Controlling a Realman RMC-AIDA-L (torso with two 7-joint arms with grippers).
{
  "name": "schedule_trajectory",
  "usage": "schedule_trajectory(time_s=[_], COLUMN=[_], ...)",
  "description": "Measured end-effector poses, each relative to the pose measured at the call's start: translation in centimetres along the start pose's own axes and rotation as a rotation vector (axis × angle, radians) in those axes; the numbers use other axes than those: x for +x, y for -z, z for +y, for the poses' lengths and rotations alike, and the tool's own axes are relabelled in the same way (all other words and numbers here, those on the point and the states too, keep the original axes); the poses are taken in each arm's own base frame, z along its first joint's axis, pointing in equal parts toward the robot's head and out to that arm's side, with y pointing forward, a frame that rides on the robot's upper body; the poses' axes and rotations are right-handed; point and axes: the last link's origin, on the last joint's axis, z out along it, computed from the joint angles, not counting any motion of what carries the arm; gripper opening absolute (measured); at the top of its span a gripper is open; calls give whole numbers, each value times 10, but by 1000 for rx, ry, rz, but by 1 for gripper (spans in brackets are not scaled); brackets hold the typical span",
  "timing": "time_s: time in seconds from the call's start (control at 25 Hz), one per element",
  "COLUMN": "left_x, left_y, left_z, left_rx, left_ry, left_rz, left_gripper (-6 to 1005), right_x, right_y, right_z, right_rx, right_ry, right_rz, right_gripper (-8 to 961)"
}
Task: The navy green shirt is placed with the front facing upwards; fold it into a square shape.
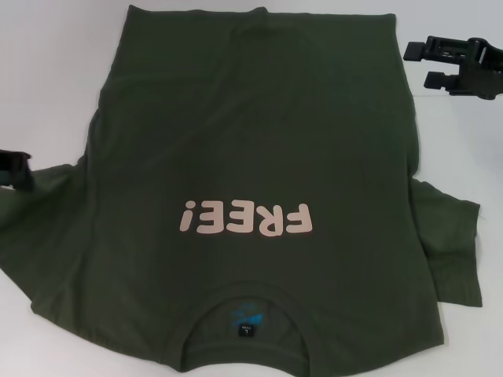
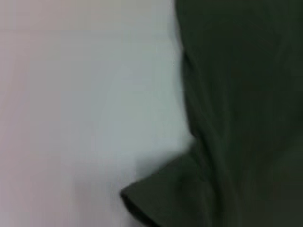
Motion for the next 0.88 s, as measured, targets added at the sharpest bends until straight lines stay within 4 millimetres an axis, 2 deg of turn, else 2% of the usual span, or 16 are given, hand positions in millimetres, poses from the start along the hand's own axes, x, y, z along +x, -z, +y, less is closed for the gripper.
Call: schedule_trajectory(time_s=[0.32, 0.64, 0.88], left_x=[14, 27, 35], left_y=[-3, -11, -18], left_z=[49, 74, 83], left_rx=[-91, -120, -130], left_ry=[7, 14, 32], left_rz=[-82, -85, -60], left_gripper=[2, 3, 7], right_x=[0, -1, -1], right_y=[-2, -5, -5], right_z=[1, 4, 4], right_rx=[1, -5, -5], right_ry=[4, 10, 12], right_rz=[-2, 2, 2], right_gripper=[909, 908, 908])
